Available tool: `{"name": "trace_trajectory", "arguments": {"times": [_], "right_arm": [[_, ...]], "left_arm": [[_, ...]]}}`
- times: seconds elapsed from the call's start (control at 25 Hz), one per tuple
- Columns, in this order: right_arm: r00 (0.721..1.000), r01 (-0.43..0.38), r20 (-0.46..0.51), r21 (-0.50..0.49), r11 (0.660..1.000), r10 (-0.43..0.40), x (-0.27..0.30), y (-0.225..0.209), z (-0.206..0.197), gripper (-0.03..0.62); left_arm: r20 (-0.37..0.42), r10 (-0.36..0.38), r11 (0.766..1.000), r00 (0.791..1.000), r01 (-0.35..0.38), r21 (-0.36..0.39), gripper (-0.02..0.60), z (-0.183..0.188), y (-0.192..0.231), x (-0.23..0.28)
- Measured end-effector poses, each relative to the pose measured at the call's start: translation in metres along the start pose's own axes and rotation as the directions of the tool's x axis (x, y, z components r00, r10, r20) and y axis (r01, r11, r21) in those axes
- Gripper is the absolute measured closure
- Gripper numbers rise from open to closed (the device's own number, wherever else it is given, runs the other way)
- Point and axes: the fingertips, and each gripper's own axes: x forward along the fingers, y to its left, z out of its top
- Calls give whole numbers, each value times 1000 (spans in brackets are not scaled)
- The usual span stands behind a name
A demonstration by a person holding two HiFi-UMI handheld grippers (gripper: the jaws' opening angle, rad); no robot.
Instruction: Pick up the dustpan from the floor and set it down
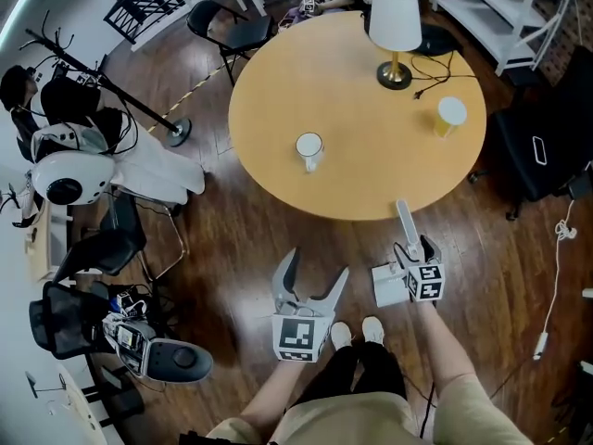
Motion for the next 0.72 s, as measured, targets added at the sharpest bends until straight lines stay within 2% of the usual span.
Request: {"name": "trace_trajectory", "arguments": {"times": [0.12, 0.2, 0.28, 0.36, 0.72], "right_arm": [[1000, 5, -12, -14, 1000, -5, 8, -3, 3, 249], [1000, 0, -21, -37, 999, -1, 11, -2, 4, 280], [1000, -2, -24, -59, 998, 1, 11, 0, 6, 351], [1000, 3, -28, -75, 997, -5, 9, 2, 8, 477], [997, 40, -63, -101, 994, -47, -34, 20, -3, 491]], "left_arm": [[1, 5, 1000, 1000, -5, -1, 202, 1, 3, 0], [2, 13, 1000, 1000, -13, -9, 202, 2, 5, -2], [6, 23, 1000, 1000, -22, -15, 204, 3, 9, -5], [10, 31, 999, 999, -31, -16, 204, 4, 11, -6], [47, 68, 997, 997, -67, -25, 206, 15, 16, -26]]}}
